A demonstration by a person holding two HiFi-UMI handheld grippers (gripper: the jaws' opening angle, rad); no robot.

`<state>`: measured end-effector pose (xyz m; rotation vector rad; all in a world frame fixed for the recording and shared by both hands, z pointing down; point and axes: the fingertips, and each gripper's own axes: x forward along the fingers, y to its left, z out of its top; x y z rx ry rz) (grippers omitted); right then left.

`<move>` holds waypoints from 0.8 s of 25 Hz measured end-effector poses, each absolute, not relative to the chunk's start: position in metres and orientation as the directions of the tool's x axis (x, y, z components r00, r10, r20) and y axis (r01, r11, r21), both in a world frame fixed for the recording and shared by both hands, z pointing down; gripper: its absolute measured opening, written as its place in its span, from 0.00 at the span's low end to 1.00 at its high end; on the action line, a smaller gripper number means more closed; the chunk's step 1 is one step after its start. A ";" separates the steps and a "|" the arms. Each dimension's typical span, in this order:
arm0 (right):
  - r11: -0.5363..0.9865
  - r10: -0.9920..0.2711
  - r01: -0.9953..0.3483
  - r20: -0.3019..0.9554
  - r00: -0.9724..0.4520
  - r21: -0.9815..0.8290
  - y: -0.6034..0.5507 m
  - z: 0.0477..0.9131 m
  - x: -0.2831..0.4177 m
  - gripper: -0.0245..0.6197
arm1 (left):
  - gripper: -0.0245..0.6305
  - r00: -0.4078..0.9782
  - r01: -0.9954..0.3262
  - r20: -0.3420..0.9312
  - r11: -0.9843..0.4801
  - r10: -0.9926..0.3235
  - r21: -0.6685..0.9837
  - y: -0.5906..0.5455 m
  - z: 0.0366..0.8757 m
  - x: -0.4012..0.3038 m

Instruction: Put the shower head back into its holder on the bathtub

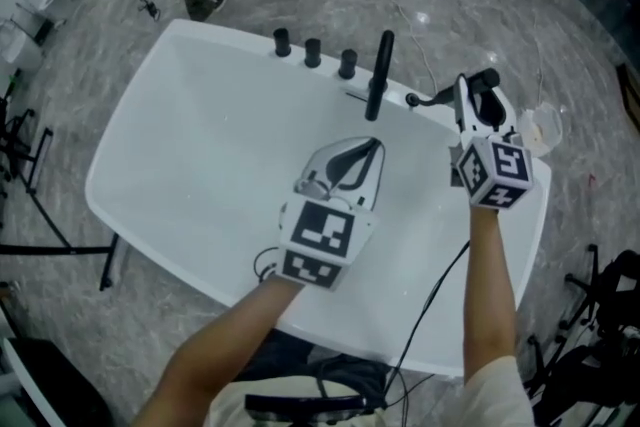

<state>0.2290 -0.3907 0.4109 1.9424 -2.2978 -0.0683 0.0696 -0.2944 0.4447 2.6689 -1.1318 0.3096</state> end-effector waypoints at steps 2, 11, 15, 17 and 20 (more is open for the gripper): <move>0.175 -0.982 -0.977 0.092 -0.164 0.121 -0.396 0.427 0.230 0.25 | 0.06 0.681 -0.726 0.269 -0.677 -0.681 0.123 -0.298 0.449 0.074; 0.173 -0.976 -0.978 0.155 -0.153 0.120 -0.426 0.490 0.238 0.25 | 0.06 0.691 -0.714 0.265 -0.692 -0.672 0.105 -0.317 0.471 0.087; 0.178 -0.972 -0.975 0.179 -0.154 0.130 -0.437 0.509 0.238 0.25 | 0.06 0.687 -0.717 0.276 -0.689 -0.672 0.106 -0.321 0.484 0.084; 0.177 -0.970 -0.976 0.192 -0.151 0.124 -0.442 0.518 0.239 0.25 | 0.06 0.683 -0.720 0.283 -0.685 -0.674 0.108 -0.322 0.489 0.081; 0.174 -0.965 -0.977 0.216 -0.145 0.120 -0.452 0.530 0.243 0.25 | 0.06 0.677 -0.726 0.293 -0.680 -0.676 0.109 -0.324 0.494 0.079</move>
